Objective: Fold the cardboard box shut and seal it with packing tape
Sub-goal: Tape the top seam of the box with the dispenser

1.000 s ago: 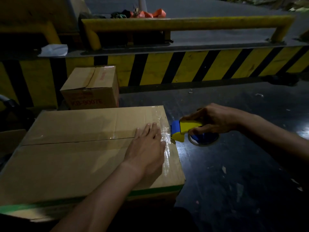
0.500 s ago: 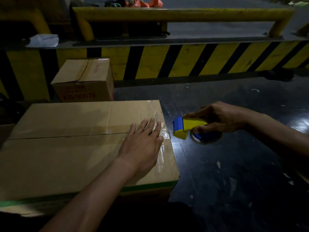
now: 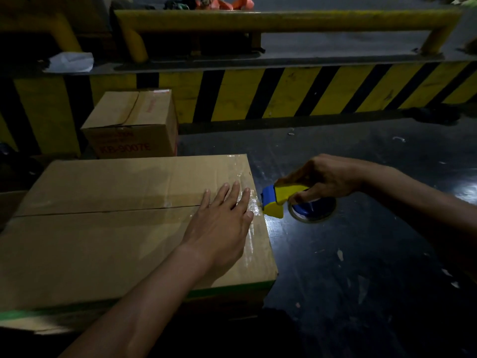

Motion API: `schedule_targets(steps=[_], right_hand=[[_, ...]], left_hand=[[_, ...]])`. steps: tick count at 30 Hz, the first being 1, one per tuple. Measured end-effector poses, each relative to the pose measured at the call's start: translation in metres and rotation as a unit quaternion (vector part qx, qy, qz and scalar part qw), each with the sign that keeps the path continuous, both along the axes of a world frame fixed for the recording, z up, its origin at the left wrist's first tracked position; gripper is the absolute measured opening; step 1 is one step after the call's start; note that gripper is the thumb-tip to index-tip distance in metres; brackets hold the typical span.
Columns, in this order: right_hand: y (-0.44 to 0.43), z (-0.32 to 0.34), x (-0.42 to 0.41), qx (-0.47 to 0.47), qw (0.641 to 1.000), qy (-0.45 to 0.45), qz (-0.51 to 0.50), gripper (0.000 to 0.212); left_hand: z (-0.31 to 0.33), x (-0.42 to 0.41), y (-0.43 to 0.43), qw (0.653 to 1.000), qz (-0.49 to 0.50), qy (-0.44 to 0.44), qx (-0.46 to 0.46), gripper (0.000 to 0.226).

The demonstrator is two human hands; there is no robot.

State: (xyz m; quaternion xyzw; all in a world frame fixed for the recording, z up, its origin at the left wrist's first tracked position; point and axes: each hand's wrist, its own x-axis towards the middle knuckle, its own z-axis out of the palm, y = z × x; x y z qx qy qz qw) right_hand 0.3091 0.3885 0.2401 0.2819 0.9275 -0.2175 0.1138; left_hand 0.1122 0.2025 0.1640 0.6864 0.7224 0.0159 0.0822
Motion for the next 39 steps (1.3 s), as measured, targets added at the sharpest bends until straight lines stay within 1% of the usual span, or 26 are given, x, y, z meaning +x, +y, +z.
schedule_targets(steps=[5, 8, 11, 16, 21, 24, 27, 33, 39], right_hand=[[0.004, 0.012, -0.001, 0.027, 0.999, -0.013, 0.031, 0.055], [0.008, 0.008, 0.015, 0.017, 0.999, 0.026, 0.008, 0.055], [0.009, -0.005, 0.031, -0.014, 0.997, 0.076, -0.008, 0.067], [0.016, -0.015, 0.036, -0.011, 0.996, 0.091, 0.013, 0.066], [0.015, -0.008, 0.038, -0.03, 0.997, 0.072, 0.007, 0.062], [0.01, -0.005, 0.03, 0.003, 0.999, 0.044, 0.024, 0.054], [0.006, -0.01, 0.017, 0.021, 0.999, 0.021, 0.036, 0.057], [0.002, -0.015, 0.009, -0.024, 0.999, 0.018, -0.013, 0.057], [0.0, -0.006, -0.002, -0.026, 0.999, 0.009, -0.021, 0.047]], left_hand=[[0.0, -0.001, -0.002, 1.0, -0.002, -0.007, 0.012, 0.058], [-0.002, -0.001, -0.002, 1.0, 0.001, -0.008, 0.024, 0.057], [-0.003, -0.001, -0.002, 1.0, 0.001, -0.009, 0.027, 0.057], [0.0, 0.0, -0.003, 1.0, 0.004, -0.009, 0.017, 0.057], [0.001, 0.002, -0.004, 1.0, 0.002, 0.005, 0.011, 0.057], [0.002, 0.002, -0.004, 1.0, 0.002, 0.0, 0.011, 0.057], [0.005, 0.003, -0.005, 1.0, 0.002, 0.0, 0.001, 0.057], [0.004, 0.002, -0.002, 1.0, 0.003, 0.003, -0.003, 0.058], [0.005, 0.002, -0.002, 1.0, 0.004, 0.003, -0.005, 0.058]])
